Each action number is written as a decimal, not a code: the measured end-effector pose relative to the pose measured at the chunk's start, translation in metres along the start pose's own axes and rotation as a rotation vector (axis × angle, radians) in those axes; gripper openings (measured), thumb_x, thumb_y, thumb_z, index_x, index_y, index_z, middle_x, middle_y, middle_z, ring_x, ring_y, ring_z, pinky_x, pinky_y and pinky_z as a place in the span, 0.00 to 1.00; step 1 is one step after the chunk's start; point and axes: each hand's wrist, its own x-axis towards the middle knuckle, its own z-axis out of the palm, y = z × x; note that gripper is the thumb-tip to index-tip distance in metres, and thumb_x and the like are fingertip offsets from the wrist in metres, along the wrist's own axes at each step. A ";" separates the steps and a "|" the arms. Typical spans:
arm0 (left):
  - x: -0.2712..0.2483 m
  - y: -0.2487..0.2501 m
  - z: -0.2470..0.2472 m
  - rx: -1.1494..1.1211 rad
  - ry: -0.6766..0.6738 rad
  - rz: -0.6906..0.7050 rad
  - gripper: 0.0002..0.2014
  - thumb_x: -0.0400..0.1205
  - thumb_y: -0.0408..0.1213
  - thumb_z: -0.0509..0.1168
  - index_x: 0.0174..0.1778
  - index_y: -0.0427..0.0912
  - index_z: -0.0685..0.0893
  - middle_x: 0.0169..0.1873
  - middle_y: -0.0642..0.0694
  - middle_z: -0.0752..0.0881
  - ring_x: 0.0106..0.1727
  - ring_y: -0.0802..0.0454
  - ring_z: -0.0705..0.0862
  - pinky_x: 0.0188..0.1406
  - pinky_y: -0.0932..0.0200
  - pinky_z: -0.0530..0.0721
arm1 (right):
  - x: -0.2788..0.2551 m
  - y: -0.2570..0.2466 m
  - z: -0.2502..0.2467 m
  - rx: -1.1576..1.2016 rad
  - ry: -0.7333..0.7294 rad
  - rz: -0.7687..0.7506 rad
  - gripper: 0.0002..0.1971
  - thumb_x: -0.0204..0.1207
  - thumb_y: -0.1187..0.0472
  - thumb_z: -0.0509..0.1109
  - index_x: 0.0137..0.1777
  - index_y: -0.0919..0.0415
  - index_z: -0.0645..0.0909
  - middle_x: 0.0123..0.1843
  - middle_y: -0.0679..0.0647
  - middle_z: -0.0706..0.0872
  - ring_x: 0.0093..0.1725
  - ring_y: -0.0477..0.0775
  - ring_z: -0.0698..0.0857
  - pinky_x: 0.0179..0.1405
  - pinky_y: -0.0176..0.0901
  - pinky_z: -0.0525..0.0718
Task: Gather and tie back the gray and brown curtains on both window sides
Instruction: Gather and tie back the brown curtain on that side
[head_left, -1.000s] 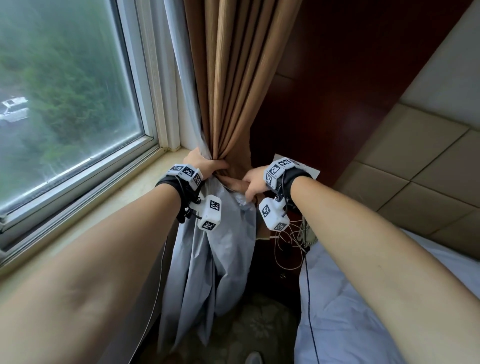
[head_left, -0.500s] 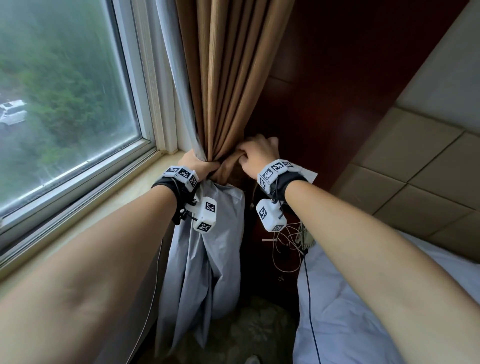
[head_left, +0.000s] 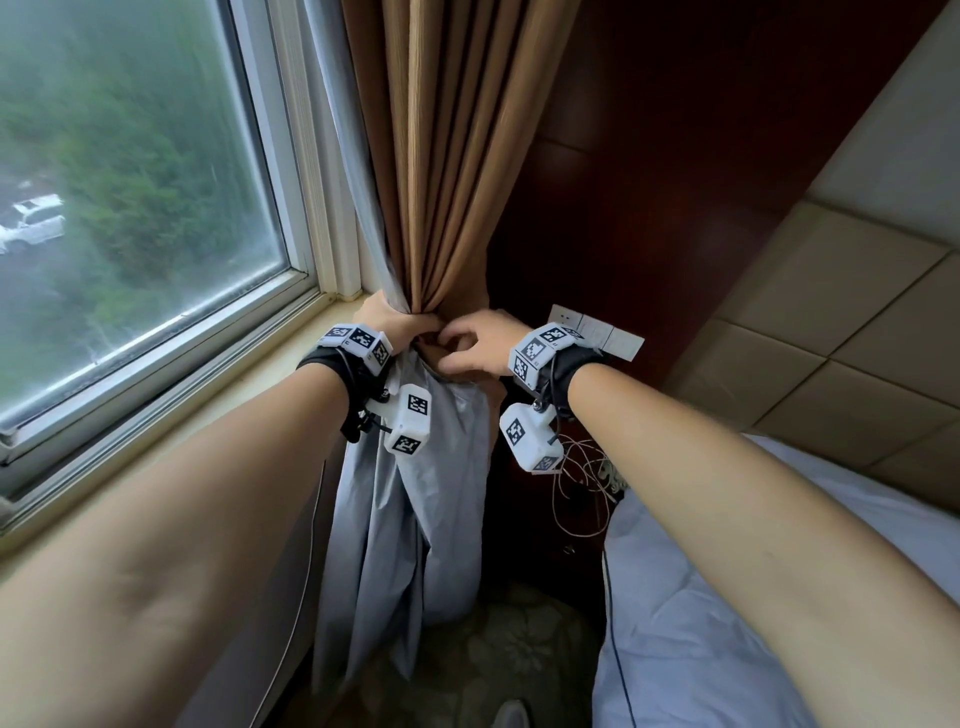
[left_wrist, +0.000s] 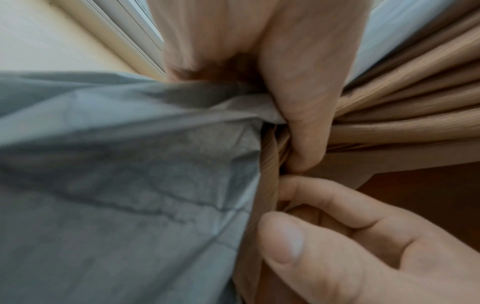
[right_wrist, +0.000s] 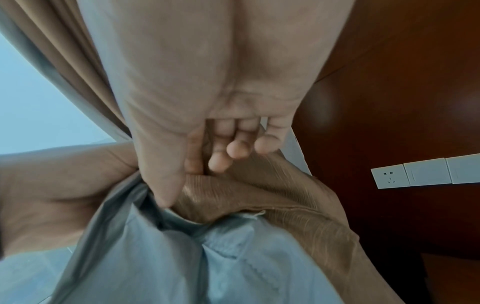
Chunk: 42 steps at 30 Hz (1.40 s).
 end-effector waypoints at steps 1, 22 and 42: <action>0.002 -0.001 0.000 -0.001 -0.002 -0.005 0.29 0.57 0.52 0.76 0.55 0.48 0.88 0.48 0.46 0.89 0.51 0.48 0.87 0.49 0.57 0.83 | 0.000 0.000 0.001 -0.015 0.001 -0.008 0.17 0.70 0.52 0.80 0.59 0.52 0.87 0.38 0.47 0.85 0.35 0.44 0.81 0.40 0.36 0.80; 0.000 0.005 0.005 -0.002 -0.031 0.040 0.25 0.69 0.45 0.79 0.62 0.45 0.86 0.50 0.48 0.85 0.52 0.50 0.83 0.49 0.61 0.75 | 0.012 -0.007 0.001 0.221 -0.021 0.165 0.12 0.81 0.68 0.63 0.57 0.65 0.86 0.47 0.60 0.87 0.48 0.57 0.84 0.42 0.33 0.80; -0.003 0.005 0.008 -0.037 -0.015 0.020 0.24 0.66 0.45 0.81 0.58 0.48 0.86 0.50 0.48 0.86 0.51 0.51 0.84 0.50 0.60 0.76 | -0.003 -0.008 -0.002 0.069 -0.177 0.131 0.08 0.70 0.59 0.76 0.49 0.52 0.88 0.44 0.55 0.87 0.49 0.59 0.86 0.46 0.49 0.85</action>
